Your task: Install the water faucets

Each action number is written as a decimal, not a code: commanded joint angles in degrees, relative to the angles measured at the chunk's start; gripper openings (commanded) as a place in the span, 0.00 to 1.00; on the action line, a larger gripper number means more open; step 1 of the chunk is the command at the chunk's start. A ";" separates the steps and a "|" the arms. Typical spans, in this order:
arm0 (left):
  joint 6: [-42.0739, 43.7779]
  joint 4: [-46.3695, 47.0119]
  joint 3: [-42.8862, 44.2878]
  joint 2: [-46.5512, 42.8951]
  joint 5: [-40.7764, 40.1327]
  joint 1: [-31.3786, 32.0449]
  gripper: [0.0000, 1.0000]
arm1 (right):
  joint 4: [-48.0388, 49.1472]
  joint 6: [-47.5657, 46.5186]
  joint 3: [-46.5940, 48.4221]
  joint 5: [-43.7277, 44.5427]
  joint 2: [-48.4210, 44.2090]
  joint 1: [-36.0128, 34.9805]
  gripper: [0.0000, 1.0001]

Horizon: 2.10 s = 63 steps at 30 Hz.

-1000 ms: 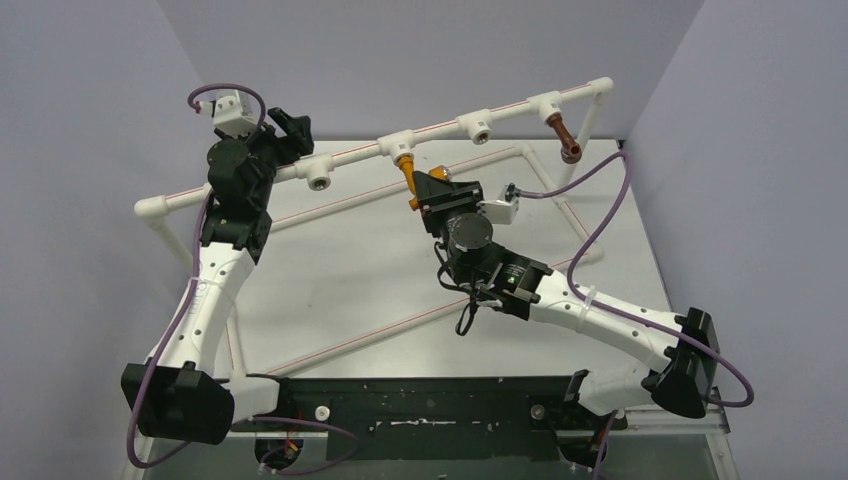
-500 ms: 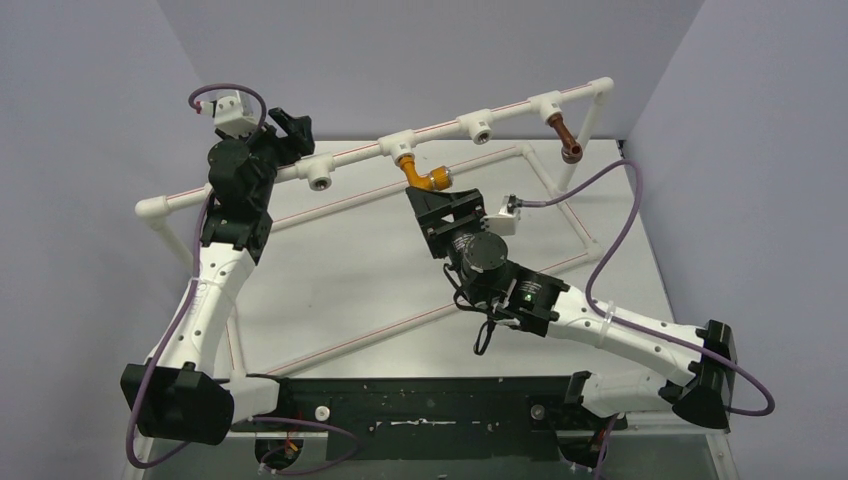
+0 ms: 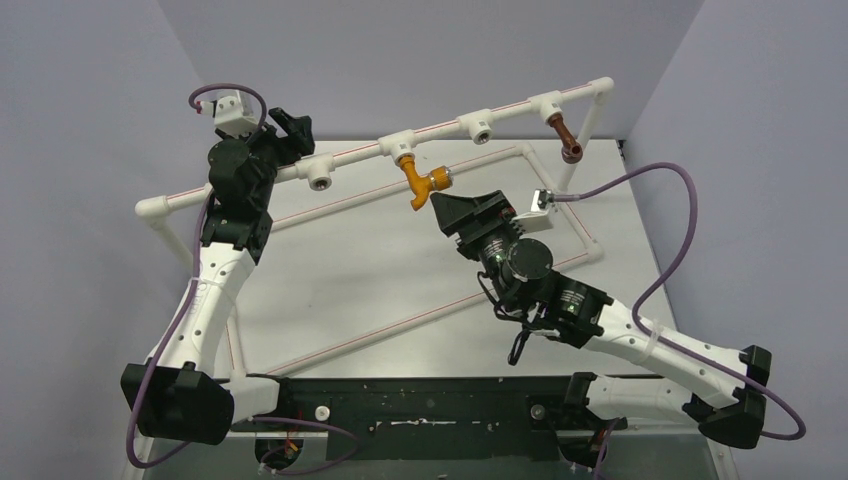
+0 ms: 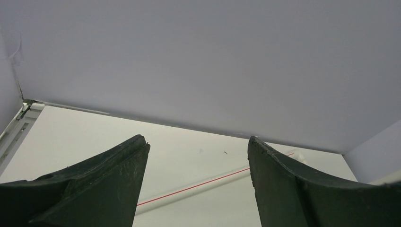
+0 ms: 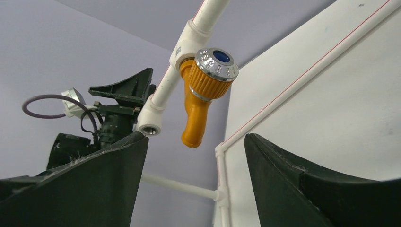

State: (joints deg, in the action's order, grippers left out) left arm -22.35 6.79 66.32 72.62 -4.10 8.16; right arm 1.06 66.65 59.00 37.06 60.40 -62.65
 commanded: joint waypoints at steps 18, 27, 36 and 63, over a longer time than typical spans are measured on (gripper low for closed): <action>2.79 -28.94 -8.79 9.54 9.75 3.99 0.74 | -5.76 -81.31 9.97 -18.33 -6.04 2.36 0.80; 2.84 -28.98 -8.90 9.32 9.11 4.47 0.74 | -10.90 -109.32 13.59 -26.54 -3.83 2.32 0.85; 2.93 -29.11 -8.81 9.70 9.35 4.59 0.74 | -9.77 -135.23 10.13 -26.27 -0.56 0.76 0.88; 3.10 -29.37 -8.63 9.89 9.15 4.68 0.74 | 17.87 -156.60 4.65 -16.43 15.32 1.74 0.71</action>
State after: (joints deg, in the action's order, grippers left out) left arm -22.33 6.79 66.32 72.62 -4.47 8.60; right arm 12.93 -90.30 62.28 18.79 75.07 -61.54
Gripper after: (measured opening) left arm 0.743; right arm 0.772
